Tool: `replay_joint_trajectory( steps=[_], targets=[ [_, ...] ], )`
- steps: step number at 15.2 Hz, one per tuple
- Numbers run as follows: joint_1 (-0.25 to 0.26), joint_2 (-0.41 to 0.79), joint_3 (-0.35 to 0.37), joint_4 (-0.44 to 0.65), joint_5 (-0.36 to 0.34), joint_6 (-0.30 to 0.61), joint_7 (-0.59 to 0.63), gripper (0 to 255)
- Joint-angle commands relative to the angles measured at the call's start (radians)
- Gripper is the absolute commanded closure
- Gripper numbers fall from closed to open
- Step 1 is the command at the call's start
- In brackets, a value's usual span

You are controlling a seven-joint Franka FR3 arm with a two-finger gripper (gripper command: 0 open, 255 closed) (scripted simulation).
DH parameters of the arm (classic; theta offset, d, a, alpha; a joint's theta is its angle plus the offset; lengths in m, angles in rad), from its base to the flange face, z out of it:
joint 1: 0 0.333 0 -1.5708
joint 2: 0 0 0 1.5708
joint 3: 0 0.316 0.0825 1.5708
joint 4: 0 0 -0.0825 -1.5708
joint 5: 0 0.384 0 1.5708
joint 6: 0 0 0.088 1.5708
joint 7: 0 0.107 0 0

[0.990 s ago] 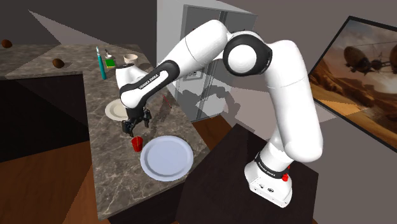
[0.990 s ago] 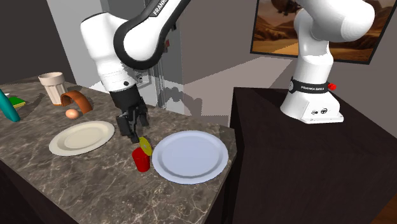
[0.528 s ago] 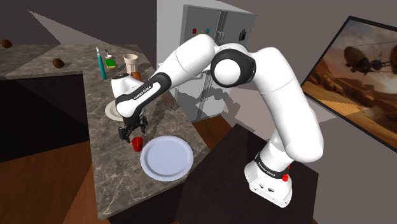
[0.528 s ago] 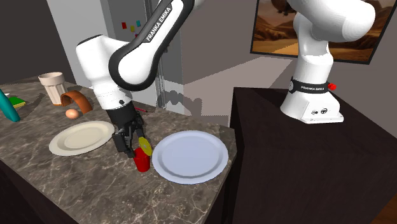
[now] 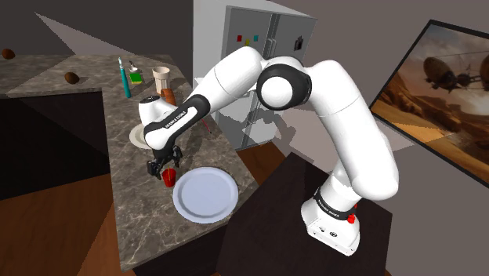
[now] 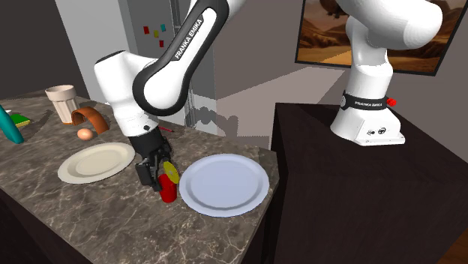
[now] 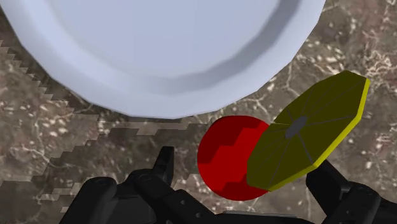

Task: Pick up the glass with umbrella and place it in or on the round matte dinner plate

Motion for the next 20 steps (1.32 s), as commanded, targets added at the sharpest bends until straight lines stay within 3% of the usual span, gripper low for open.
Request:
replay_joint_trajectory(
  steps=[1,2,3,12,20],
  targets=[
    [0.0,0.0,0.0,0.0,0.0,0.0,0.0,0],
    [0.0,0.0,0.0,0.0,0.0,0.0,0.0,0],
    [0.0,0.0,0.0,0.0,0.0,0.0,0.0,255],
    [0.0,0.0,0.0,0.0,0.0,0.0,0.0,255],
    [-0.006,-0.086,0.006,-0.032,0.006,-0.054,0.001,255]
  ],
)
